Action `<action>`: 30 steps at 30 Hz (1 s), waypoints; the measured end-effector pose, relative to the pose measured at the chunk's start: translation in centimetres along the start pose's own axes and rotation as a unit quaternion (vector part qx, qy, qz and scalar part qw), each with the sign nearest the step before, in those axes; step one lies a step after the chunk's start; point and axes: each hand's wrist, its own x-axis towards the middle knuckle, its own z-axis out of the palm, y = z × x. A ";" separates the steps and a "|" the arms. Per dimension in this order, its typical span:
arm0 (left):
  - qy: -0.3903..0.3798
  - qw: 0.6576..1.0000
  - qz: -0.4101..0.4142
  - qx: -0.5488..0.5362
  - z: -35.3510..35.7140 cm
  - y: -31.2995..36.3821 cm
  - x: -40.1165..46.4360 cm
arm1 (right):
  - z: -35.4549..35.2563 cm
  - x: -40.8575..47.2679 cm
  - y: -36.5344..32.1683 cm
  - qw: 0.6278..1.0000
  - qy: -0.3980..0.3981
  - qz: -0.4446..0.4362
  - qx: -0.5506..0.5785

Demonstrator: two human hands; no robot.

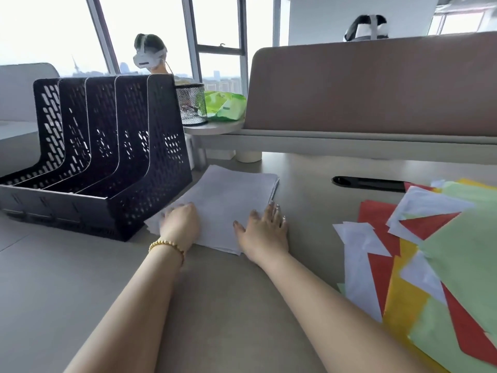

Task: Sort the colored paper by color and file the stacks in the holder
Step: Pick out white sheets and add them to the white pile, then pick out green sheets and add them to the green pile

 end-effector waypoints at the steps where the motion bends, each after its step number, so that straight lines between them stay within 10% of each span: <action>1: -0.042 0.999 -0.004 -0.025 0.2 0.4 0.3 | 0.0 0.0 -0.1 1.000 0.000 -0.007 0.001; 6: -0.075 0.996 -0.042 -0.002 0.6 1.1 1.0 | -0.3 0.2 0.0 0.997 -0.051 -0.059 0.014; 15: 0.144 0.985 0.057 -0.073 -1.2 4.6 -3.7 | -3.4 -1.2 2.1 0.987 -0.054 -0.031 0.146; 30: -0.030 0.930 0.227 -0.286 -2.9 25.0 -18.5 | -14.1 -14.8 24.0 0.978 0.126 0.131 0.101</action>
